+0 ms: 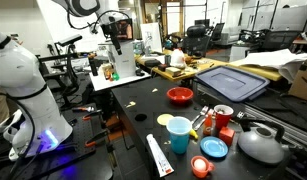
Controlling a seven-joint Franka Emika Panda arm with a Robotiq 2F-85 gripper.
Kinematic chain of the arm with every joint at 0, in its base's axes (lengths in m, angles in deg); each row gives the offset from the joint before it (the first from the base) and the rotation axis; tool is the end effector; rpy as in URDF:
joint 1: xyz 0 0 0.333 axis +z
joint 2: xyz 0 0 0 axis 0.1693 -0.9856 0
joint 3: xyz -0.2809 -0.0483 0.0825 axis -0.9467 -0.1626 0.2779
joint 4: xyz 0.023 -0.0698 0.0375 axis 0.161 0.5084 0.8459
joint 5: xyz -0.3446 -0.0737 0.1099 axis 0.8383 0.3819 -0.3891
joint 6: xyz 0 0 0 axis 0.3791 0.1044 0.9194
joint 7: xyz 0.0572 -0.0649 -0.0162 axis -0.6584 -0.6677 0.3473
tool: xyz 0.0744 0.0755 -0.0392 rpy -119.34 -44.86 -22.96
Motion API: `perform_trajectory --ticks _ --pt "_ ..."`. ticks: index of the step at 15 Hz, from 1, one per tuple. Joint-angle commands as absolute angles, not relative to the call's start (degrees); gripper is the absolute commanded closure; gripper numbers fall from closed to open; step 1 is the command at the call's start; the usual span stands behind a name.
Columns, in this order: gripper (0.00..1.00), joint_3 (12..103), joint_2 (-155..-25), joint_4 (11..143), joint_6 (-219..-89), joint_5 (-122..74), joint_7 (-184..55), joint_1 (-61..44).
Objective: Move the cup to the left
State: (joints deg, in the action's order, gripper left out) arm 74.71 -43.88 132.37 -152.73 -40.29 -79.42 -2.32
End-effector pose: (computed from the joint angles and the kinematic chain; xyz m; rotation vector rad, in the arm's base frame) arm 0.3695 0.1441 0.4454 -2.9575 0.1972 -0.3307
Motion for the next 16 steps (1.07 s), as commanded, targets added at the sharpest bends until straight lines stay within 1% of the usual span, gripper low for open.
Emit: perform_trajectory --ticks 1,10,16 --pt "0.0 74.31 -43.91 132.28 -152.6 -39.98 -79.63 -1.93" --pt "0.0 73.57 -43.09 132.74 -153.39 -38.99 -77.77 -2.22" --pt "0.0 68.84 -41.24 133.32 -152.46 -37.62 -73.25 -4.04"
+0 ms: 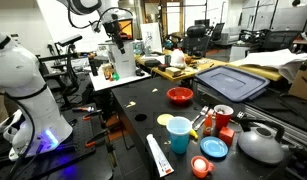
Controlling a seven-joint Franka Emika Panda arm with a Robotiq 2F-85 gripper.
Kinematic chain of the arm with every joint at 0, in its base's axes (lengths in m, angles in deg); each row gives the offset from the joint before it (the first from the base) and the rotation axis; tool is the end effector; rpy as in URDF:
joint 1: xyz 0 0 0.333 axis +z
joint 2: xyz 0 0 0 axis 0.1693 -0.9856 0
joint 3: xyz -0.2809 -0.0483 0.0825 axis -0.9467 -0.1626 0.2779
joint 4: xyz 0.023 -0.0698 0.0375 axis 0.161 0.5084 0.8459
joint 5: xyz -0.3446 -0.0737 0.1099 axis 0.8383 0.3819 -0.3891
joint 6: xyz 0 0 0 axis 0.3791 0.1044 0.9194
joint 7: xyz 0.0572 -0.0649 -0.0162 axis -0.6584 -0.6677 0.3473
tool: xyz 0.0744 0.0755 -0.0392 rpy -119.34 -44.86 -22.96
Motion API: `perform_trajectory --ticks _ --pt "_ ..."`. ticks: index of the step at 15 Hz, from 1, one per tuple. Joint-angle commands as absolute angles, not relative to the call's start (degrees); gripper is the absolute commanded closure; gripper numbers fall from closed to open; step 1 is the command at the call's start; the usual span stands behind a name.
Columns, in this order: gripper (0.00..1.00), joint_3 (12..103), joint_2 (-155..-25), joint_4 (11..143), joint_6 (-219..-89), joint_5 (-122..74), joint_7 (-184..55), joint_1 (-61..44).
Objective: Move the cup to the left
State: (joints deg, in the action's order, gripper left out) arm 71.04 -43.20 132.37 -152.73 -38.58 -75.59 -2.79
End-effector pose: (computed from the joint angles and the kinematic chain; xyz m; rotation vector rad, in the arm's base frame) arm 0.3770 0.1159 0.4526 -2.9600 0.1717 -0.3649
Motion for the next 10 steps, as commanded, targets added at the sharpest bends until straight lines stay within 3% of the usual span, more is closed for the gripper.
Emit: perform_trajectory --ticks 1,10 --pt "0.0 67.88 -41.08 133.41 -152.33 -37.23 -72.35 -4.61" --pt "0.0 58.19 -42.15 132.39 -151.94 -29.19 -61.12 -12.97"
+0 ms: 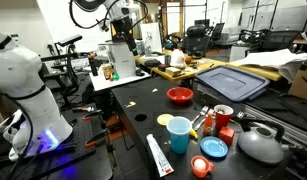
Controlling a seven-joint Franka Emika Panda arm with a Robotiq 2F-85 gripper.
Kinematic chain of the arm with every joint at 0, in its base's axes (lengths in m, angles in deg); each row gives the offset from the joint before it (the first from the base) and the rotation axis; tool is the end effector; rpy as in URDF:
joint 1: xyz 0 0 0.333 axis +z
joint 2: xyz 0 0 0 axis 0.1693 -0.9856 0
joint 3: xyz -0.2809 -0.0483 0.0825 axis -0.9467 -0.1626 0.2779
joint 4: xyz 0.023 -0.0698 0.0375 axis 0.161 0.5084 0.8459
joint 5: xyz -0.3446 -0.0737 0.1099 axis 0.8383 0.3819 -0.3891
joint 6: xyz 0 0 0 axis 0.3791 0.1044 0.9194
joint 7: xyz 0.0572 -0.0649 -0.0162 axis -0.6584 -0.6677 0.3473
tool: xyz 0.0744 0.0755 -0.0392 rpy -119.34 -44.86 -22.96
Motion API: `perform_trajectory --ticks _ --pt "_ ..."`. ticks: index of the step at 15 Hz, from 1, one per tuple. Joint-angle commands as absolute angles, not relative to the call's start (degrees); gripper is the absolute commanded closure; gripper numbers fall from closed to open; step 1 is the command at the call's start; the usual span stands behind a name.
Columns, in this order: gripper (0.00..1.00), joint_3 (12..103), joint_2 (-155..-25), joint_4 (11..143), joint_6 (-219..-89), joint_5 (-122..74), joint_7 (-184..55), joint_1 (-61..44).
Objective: Move the cup to the left
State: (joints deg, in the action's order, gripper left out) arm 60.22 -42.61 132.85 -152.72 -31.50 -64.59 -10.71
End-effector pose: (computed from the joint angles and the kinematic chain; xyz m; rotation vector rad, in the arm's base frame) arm 0.3903 -0.0152 0.4553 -3.0168 0.2506 -0.4245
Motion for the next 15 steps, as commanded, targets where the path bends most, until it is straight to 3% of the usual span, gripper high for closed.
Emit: perform_trajectory --ticks 1,15 --pt "0.0 57.24 -42.56 132.14 -152.09 -28.5 -59.92 -13.72" --pt "0.0 52.15 -53.84 130.15 -155.22 -13.5 -49.62 -19.68"
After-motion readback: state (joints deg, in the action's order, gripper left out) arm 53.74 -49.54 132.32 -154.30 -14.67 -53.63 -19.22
